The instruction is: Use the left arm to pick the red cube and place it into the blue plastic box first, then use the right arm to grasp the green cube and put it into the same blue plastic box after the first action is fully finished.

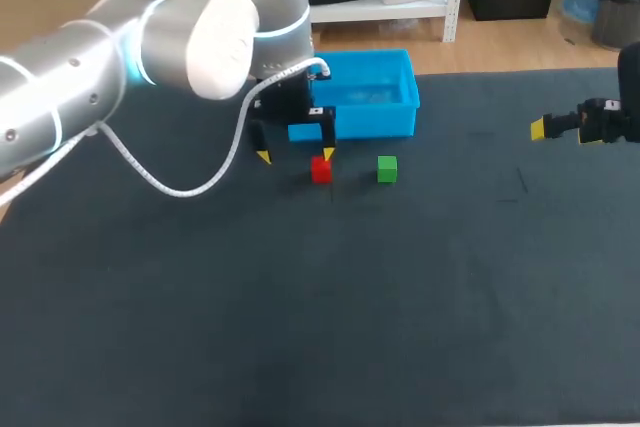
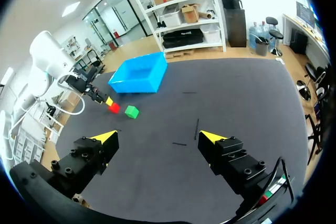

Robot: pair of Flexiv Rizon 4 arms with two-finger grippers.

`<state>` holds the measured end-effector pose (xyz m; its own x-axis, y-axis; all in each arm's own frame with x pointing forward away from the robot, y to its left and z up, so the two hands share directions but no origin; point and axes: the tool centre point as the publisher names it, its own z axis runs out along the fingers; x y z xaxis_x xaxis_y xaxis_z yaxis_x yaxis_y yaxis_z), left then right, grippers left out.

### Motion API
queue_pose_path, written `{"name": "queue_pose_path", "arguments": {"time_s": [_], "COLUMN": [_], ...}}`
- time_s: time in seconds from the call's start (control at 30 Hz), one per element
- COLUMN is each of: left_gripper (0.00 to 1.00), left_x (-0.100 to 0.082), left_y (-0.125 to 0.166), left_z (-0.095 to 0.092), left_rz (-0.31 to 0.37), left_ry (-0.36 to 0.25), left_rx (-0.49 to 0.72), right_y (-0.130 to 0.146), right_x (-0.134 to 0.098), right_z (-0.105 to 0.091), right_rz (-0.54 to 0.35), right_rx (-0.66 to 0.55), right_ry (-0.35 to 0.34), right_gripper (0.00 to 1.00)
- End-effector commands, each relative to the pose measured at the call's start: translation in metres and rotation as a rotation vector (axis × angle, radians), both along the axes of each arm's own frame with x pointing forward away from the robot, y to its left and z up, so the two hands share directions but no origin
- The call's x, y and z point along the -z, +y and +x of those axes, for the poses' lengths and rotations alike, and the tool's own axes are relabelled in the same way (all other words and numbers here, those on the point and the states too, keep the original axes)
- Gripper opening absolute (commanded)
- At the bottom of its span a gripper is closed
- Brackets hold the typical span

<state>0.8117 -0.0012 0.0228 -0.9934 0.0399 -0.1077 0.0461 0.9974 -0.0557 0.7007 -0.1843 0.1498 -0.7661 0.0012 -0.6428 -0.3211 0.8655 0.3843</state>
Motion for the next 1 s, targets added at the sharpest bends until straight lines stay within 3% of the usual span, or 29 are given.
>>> {"name": "queue_pose_path", "arguments": {"time_s": [0.03, 0.53, 1.0], "left_gripper": [1.00, 1.00, 1.00], "left_x": [0.002, 0.002, 0.015], "left_y": [-0.007, -0.015, -0.036], "left_z": [0.005, 0.010, 0.012], "left_rz": [0.006, 0.000, 0.007], "left_ry": [0.007, 0.005, 0.015], "left_rx": [0.002, 0.012, 0.027], "right_y": [0.000, 0.000, 0.000], "right_x": [0.000, 0.000, 0.000], "right_z": [0.000, 0.000, 0.000], "right_rz": [-0.001, -0.001, -0.001], "right_rx": [-0.001, -0.001, -0.001], "right_ry": [0.000, 0.000, 0.000], "right_gripper": [1.00, 1.00, 1.00]}}
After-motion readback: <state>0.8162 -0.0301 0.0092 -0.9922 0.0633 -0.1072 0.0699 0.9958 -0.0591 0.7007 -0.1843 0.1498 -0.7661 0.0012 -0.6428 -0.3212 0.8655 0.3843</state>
